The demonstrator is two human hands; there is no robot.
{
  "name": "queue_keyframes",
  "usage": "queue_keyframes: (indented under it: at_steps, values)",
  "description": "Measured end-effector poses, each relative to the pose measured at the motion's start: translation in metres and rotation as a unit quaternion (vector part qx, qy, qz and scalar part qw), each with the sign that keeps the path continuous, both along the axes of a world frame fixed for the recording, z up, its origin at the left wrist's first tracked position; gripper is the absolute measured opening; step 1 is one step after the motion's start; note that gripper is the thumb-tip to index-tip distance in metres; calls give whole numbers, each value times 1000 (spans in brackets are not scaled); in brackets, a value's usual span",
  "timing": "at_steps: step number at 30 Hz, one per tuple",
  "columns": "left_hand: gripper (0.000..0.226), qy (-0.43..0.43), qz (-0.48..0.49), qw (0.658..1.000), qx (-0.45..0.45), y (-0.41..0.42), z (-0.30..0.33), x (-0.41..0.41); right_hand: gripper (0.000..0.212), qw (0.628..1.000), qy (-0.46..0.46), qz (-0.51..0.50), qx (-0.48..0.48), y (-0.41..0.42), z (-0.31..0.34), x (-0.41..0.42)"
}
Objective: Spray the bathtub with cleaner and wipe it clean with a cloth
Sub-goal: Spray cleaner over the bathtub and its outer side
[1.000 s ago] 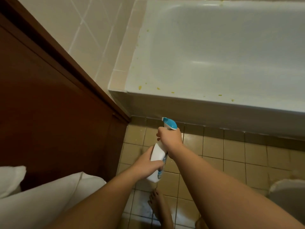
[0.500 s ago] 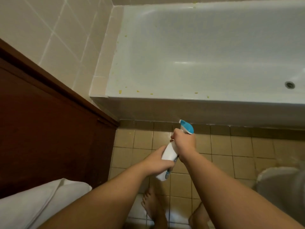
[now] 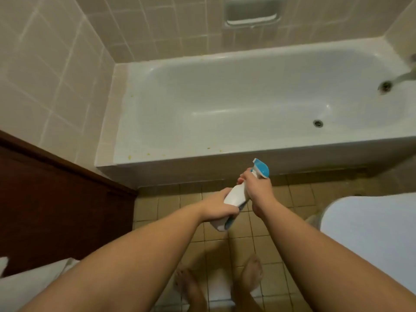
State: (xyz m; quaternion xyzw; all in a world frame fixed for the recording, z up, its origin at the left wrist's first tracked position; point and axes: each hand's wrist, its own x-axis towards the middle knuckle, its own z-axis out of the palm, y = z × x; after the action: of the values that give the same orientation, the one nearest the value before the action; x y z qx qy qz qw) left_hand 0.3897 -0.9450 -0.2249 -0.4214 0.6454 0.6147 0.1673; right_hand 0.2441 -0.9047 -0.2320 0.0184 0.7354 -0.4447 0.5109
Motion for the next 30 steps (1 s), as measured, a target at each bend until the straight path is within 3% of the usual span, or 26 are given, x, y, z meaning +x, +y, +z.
queue_keyframes:
  at_steps: [4, 9, 13, 15, 18, 30]
  values:
    - [66, 24, -18, 999, -26, 10, 51, -42, 31, 999, 11, -4, -43, 17, 56, -40]
    - [72, 58, -36, 997, -46, 26, 103, -86, 46, 994, 45, 2, -101, 48, 116, -83]
    - [68, 98, -68, 991, -51, 28, 132, -116, 33, 989, 58, -7, -132, 66, 151, -113]
    - [67, 115, -72, 990, -46, 26, 142, -129, 23, 985, 94, -4, -147, 70, 166, -125]
    - [77, 154, -84, 983, -46, 18, 151, -152, 27, 971, 182, -4, -153, 72, 188, -140]
    - [70, 272, -280, 915, -98, -16, 192, -234, 30, 908, 311, -246, -139, 70, 249, -162]
